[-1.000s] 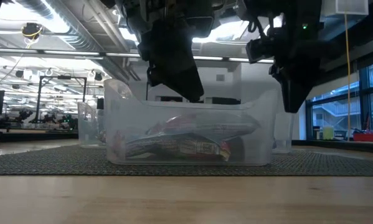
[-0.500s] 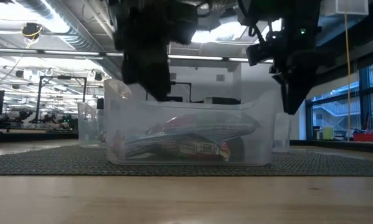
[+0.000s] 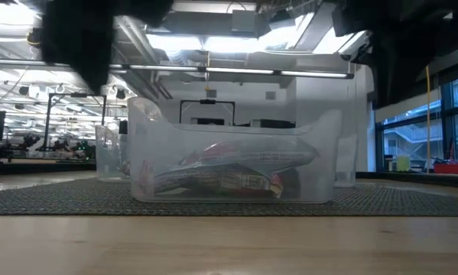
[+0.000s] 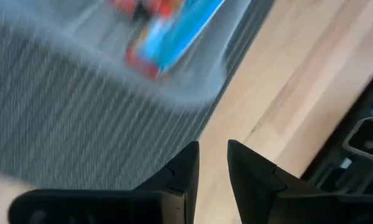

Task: Pick and place Granola Bars by type
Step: Adjust the placemat slightly

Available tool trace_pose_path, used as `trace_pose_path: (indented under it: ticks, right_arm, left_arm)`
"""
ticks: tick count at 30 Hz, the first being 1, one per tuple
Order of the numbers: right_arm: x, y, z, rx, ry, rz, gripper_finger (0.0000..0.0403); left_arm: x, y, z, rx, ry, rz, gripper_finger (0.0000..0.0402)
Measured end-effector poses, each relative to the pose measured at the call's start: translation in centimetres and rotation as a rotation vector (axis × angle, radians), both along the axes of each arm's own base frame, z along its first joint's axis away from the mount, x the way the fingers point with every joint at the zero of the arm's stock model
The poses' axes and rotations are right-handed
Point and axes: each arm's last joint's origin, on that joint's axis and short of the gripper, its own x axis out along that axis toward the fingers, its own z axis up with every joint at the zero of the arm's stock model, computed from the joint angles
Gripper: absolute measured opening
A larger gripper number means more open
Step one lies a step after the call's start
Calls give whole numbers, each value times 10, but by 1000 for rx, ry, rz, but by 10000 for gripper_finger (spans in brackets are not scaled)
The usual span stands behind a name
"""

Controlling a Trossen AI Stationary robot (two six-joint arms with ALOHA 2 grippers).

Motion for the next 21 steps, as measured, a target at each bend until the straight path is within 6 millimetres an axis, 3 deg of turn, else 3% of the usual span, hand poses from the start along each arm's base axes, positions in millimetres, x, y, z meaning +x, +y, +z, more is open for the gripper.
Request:
trace_pose_path:
  ticks: [6, 12, 16, 21]
  right_arm:
    - [10, 20, -8, 23, -68, 58, 131]
    - [19, 32, -26, 12, -35, 86, 131]
    - [21, 39, -52, -6, -19, 104, 131]
    - [7, 39, -86, 24, -10, 67, 131]
  left_arm:
    - [-17, -25, -10, -21, 62, 180, 78]
    - [-25, -34, -24, 5, 134, 323, 79]
    - [-22, -36, -40, 10, 182, 389, 77]
    - [-19, -39, -57, 17, 227, 458, 75]
